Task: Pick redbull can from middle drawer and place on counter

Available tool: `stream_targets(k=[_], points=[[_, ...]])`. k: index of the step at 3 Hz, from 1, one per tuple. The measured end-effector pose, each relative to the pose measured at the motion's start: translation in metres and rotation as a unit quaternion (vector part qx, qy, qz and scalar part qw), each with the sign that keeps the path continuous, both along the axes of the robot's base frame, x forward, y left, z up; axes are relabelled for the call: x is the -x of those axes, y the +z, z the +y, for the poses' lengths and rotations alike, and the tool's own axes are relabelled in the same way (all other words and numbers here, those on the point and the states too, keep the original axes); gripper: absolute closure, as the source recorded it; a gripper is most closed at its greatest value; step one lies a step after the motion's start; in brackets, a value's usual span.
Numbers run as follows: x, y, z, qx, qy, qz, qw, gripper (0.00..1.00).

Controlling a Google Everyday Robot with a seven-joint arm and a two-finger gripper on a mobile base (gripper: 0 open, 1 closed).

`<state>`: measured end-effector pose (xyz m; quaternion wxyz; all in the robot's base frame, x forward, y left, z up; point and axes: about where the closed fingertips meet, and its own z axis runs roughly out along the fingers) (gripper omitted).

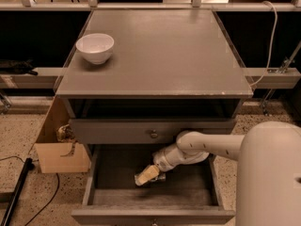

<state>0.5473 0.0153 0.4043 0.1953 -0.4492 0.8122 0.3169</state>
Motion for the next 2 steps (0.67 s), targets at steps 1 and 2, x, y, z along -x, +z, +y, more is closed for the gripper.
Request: stream_targets(k=[1, 2], points=[[0.001, -0.001, 0.000, 0.000, 0.000, 0.001, 1.0000, 0.00], [0.009, -0.013, -0.002, 0.008, 0.002, 0.016, 0.9998, 0.00]])
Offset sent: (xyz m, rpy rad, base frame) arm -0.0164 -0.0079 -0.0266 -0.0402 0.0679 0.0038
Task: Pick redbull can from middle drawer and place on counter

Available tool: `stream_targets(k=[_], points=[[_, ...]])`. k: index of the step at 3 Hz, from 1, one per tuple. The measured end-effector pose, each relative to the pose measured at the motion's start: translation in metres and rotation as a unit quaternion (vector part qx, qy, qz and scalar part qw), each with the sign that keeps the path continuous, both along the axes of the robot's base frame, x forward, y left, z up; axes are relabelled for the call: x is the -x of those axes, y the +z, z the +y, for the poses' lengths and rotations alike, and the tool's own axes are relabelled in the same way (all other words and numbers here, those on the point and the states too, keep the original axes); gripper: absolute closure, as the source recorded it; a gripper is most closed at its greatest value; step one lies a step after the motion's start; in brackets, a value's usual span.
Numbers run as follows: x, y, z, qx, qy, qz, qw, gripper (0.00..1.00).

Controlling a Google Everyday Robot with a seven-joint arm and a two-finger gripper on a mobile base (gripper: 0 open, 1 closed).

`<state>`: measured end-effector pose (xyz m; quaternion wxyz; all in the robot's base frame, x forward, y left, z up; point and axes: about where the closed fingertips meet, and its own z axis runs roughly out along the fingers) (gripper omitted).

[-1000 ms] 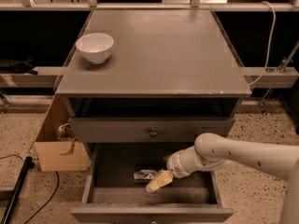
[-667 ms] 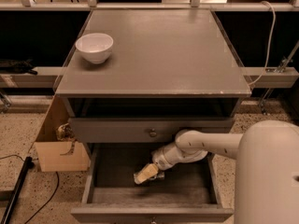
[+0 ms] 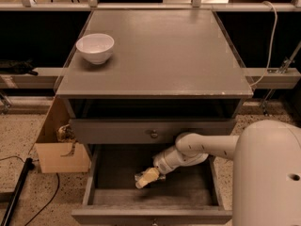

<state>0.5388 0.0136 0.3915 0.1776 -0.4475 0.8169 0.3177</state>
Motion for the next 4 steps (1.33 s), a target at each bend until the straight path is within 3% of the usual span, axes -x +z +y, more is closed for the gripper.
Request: stream_targets(k=[1, 2, 3, 4], points=[[0.0076, -0.0241, -0.0167, 0.029, -0.004, 0.012, 0.9995, 0.00], [0.0076, -0.0242, -0.0168, 0.029, -0.003, 0.012, 0.9995, 0.00], [0.0076, -0.0243, -0.0168, 0.029, -0.003, 0.012, 0.9995, 0.18], [0.0076, -0.0243, -0.0168, 0.029, -0.003, 0.012, 0.9995, 0.43]])
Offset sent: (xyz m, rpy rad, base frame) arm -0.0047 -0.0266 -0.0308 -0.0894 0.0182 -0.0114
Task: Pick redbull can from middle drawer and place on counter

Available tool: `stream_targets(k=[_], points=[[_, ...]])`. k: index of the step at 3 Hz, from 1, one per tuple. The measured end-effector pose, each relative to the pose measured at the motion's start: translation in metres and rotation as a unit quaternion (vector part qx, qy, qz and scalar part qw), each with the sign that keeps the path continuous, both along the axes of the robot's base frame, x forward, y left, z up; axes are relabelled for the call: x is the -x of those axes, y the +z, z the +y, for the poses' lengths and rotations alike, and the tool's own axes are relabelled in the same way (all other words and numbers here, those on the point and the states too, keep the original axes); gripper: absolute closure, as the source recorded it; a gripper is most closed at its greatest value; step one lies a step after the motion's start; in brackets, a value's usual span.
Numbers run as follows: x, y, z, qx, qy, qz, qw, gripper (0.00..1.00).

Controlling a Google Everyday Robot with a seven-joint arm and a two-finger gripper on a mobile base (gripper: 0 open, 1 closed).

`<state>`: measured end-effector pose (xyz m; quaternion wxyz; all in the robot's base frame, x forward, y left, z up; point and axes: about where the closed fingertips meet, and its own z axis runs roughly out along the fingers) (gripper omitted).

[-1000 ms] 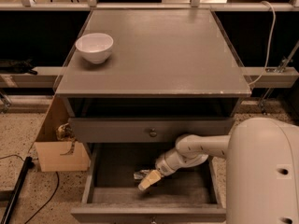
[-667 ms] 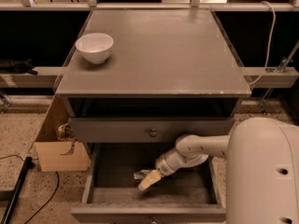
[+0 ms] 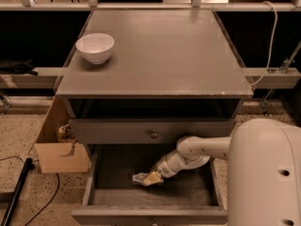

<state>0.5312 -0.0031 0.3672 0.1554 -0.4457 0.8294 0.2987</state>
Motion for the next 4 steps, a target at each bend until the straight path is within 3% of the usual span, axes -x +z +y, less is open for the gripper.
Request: stream_targets(k=[2, 3, 4], points=[[0.0000, 0.0000, 0.0000, 0.000, 0.000, 0.000, 1.0000, 0.88], [0.0001, -0.0001, 0.0001, 0.000, 0.000, 0.000, 1.0000, 1.00], [0.0001, -0.0001, 0.0001, 0.000, 0.000, 0.000, 1.0000, 1.00]])
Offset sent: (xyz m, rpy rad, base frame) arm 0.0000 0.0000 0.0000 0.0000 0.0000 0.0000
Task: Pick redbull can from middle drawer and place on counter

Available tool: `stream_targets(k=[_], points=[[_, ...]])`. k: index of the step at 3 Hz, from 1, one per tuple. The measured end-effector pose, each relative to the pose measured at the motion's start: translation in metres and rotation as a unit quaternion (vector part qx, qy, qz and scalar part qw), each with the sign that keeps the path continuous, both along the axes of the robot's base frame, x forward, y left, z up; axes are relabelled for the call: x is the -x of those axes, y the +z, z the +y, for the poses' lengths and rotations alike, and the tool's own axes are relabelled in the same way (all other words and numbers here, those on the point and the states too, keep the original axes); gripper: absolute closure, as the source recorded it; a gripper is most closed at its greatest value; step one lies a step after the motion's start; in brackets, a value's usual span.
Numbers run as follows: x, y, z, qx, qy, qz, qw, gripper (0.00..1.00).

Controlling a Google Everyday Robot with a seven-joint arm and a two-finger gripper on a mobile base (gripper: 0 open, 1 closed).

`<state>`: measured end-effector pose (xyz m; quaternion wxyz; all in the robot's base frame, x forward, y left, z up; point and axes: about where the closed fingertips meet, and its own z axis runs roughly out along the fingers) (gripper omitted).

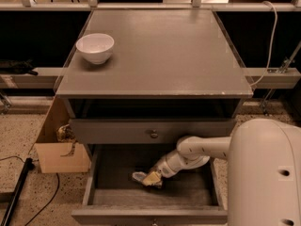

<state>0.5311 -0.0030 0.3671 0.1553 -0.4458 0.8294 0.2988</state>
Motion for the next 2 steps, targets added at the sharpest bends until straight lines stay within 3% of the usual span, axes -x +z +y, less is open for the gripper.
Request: stream_targets(k=[2], points=[[0.033, 0.022, -0.027, 0.008, -0.029, -0.007, 0.9995, 1.00]])
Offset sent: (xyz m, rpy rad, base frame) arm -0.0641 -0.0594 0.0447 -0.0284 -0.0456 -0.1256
